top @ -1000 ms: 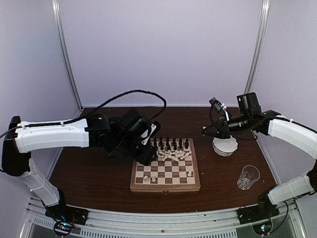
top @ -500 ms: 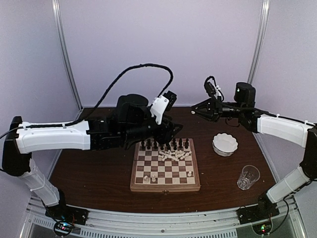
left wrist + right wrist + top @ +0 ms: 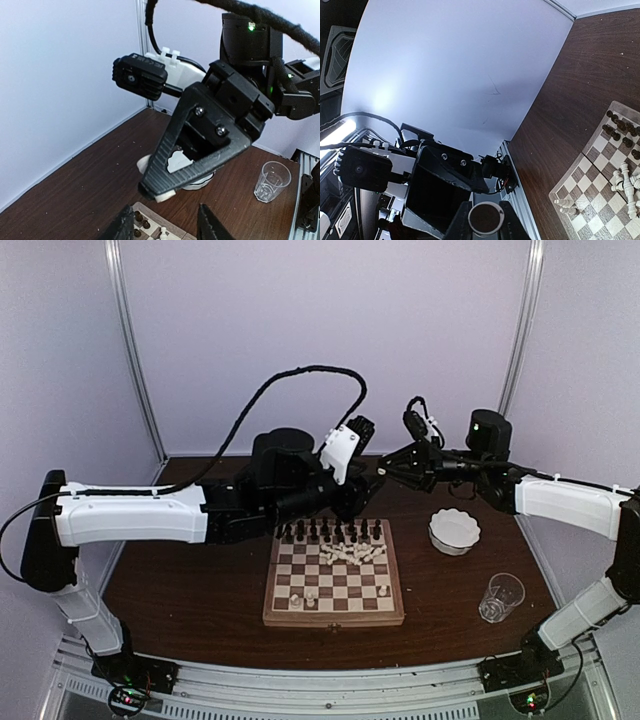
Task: Set up the chess pieces on the board
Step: Pass from the right arm to the left
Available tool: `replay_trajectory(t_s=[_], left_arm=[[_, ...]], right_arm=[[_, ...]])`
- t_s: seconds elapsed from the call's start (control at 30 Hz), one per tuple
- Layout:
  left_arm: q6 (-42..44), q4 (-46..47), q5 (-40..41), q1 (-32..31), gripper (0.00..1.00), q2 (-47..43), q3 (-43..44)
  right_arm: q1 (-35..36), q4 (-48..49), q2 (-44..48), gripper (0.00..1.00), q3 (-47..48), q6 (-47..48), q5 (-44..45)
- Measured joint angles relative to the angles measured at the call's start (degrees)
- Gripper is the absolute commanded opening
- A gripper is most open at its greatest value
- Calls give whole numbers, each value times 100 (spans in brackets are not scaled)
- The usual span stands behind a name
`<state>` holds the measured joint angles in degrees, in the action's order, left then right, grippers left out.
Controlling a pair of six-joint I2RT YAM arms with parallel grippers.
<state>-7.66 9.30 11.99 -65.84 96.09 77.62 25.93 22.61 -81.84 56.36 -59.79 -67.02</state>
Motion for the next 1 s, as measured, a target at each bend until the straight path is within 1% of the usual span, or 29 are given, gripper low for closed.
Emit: replay_trajectory(t_s=[0.2,0.47,0.67,0.73,0.87,0.9,0.93,1.0], left_arm=[[72,142,24,0,33,177,162],[76,142,192,-2,27,328,275],[111,142,260,-13,13,339,275],[111,151,269,-17,10,339,275],[116,168,319,-22,8,345,275],[116,168,328,-22,8,345,275],[118,168,339,-22,8,348,275],[118,173,350,-26,7,348,275]], right_arm=[[63,105,0,8,-9,-74,44],[107,170,4,8,-39,-85,140],[111,103,59,9,-55,4,229],[109,94,85,10,-68,26,262],[109,63,109,17,-72,107,321],[109,39,116,21,-72,131,323],[109,17,129,26,-72,142,328],[105,-35,160,41,-72,188,306]])
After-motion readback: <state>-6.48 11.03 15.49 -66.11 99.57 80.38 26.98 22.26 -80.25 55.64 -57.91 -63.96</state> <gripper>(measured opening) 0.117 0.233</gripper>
